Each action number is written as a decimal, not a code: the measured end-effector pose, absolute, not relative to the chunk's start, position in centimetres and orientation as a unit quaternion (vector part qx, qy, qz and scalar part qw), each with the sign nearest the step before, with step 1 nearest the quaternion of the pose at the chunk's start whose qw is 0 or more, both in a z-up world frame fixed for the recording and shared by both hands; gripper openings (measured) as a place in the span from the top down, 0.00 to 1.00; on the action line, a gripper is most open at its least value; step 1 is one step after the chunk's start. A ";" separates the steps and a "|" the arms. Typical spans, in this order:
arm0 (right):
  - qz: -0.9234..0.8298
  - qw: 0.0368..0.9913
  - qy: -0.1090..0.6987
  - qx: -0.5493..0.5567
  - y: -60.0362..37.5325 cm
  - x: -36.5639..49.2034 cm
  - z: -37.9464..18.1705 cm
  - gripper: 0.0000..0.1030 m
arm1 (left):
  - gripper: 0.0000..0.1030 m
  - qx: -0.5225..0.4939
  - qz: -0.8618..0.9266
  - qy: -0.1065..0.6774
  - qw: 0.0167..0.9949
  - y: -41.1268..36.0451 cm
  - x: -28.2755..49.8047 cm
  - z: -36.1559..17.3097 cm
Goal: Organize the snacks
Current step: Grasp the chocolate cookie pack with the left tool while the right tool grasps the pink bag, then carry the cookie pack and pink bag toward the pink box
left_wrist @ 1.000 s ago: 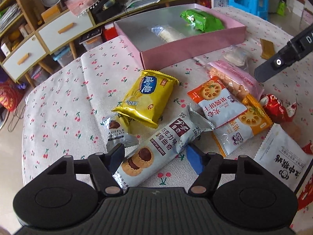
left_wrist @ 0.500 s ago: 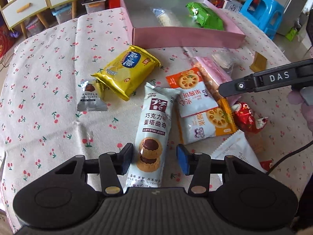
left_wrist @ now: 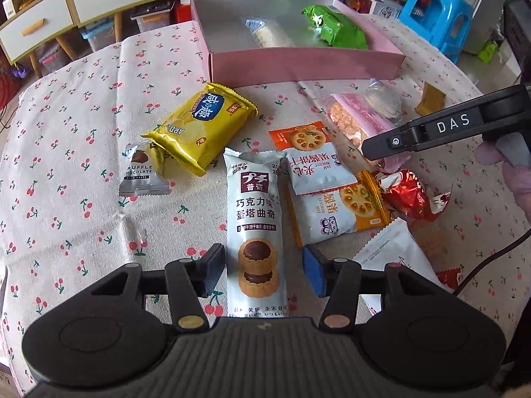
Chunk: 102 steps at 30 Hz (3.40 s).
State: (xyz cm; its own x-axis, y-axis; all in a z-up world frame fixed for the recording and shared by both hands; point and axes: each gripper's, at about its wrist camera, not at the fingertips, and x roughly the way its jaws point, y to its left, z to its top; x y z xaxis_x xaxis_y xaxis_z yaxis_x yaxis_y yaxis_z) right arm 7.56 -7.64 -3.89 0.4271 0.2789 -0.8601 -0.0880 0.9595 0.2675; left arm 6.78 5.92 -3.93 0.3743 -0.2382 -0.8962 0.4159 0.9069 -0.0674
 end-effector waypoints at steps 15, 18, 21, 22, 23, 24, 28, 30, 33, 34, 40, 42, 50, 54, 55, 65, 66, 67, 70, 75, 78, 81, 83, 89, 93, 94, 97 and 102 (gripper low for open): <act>0.125 0.845 0.514 0.079 -7.1 7.4 -3.5 0.66 | 0.72 0.049 -0.178 0.525 0.831 6.8 6.9 -3.5; 0.132 0.838 0.520 0.096 -7.3 7.3 -3.0 0.67 | 0.72 0.032 -0.178 0.526 0.831 7.1 6.9 -3.1; 0.143 0.834 0.521 0.112 -7.4 7.0 -2.5 0.67 | 0.72 0.015 -0.175 0.523 0.834 7.6 6.9 -2.6; 0.146 0.833 0.521 0.115 -7.5 7.0 -2.3 0.67 | 0.72 0.011 -0.174 0.522 0.835 7.7 6.9 -2.5; 0.148 0.833 0.520 0.119 -7.5 6.9 -2.1 0.67 | 0.72 0.005 -0.173 0.521 0.836 7.8 6.9 -2.4; 0.151 0.832 0.520 0.123 -7.6 6.8 -1.9 0.67 | 0.73 -0.001 -0.172 0.520 0.836 8.0 6.9 -2.3; 0.159 0.826 0.519 0.150 -8.2 6.7 -1.1 0.67 | 0.73 -0.032 -0.168 0.517 0.839 8.8 6.9 -1.7; 0.163 0.823 0.519 0.163 -8.4 6.7 -0.8 0.67 | 0.73 -0.045 -0.168 0.515 0.839 9.1 6.9 -1.4; 0.170 0.820 0.517 0.178 -8.8 6.6 -0.2 0.67 | 0.73 -0.061 -0.163 0.513 0.841 9.4 7.0 -1.1; 0.173 0.819 0.515 0.183 -8.9 6.6 -0.1 0.67 | 0.73 -0.067 -0.161 0.512 0.841 9.5 7.1 -1.1; 0.183 0.820 0.506 0.194 -9.0 6.5 0.9 0.67 | 0.73 -0.102 -0.154 0.510 0.840 9.9 7.4 -0.7; 0.186 0.821 0.502 0.199 -9.0 6.5 1.2 0.67 | 0.73 -0.112 -0.152 0.508 0.841 10.1 7.5 -0.5; 0.192 0.823 0.487 0.222 -9.7 6.8 2.3 0.67 | 0.73 -0.134 -0.146 0.497 0.845 10.2 8.0 0.1; 0.187 0.825 0.481 0.232 -10.2 7.1 2.6 0.67 | 0.73 -0.141 -0.143 0.496 0.845 10.1 8.4 0.2; 0.184 0.825 0.479 0.235 -10.4 7.1 2.6 0.67 | 0.73 -0.143 -0.142 0.495 0.845 10.1 8.5 0.3; 0.140 0.836 0.458 0.268 -13.5 8.5 3.0 0.67 | 0.73 -0.167 -0.136 0.485 0.848 9.3 10.2 0.7; 0.134 0.837 0.455 0.272 -13.9 8.7 3.0 0.67 | 0.73 -0.170 -0.134 0.485 0.847 9.1 10.4 0.7; 0.126 0.839 0.451 0.278 -14.4 8.9 3.1 0.67 | 0.73 -0.174 -0.133 0.484 0.847 9.1 10.6 0.7; 0.102 0.843 0.439 0.293 -16.0 9.5 3.1 0.67 | 0.73 -0.183 -0.132 0.483 0.846 8.6 11.3 0.7; 0.074 0.844 0.423 0.320 -18.1 10.5 2.9 0.67 | 0.73 -0.203 -0.131 0.475 0.846 7.3 12.6 0.8; 0.066 0.841 0.420 0.334 -18.8 11.0 2.5 0.67 | 0.73 -0.215 -0.132 0.467 0.847 6.4 13.4 1.0; 0.061 0.832 0.431 0.344 -18.9 11.9 1.9 0.67 | 0.73 -0.216 -0.130 0.462 0.850 5.4 14.8 1.2; 0.056 0.829 0.437 0.344 -18.7 12.9 1.6 0.67 | 0.73 -0.199 -0.123 0.453 0.860 4.6 16.0 1.5; 0.057 0.839 0.433 0.326 -17.5 15.8 0.8 0.67 | 0.73 -0.155 -0.107 0.432 0.882 2.6 19.1 0.9; 0.061 0.848 0.423 0.313 -16.9 17.7 0.2 0.67 | 0.73 -0.116 -0.093 0.419 0.896 1.6 20.6 0.2; 0.062 0.851 0.421 0.307 -16.8 18.2 0.0 0.67 | 0.73 -0.109 -0.092 0.417 0.897 1.4 20.9 0.0; 0.071 0.860 0.413 0.292 -16.4 19.2 -0.4 0.67 | 0.73 -0.092 -0.096 0.412 0.902 1.0 21.5 -0.5; 0.083 0.863 0.408 0.285 -15.8 20.3 -1.2 0.67 | 0.72 -0.074 -0.090 0.409 0.905 0.9 22.3 -1.4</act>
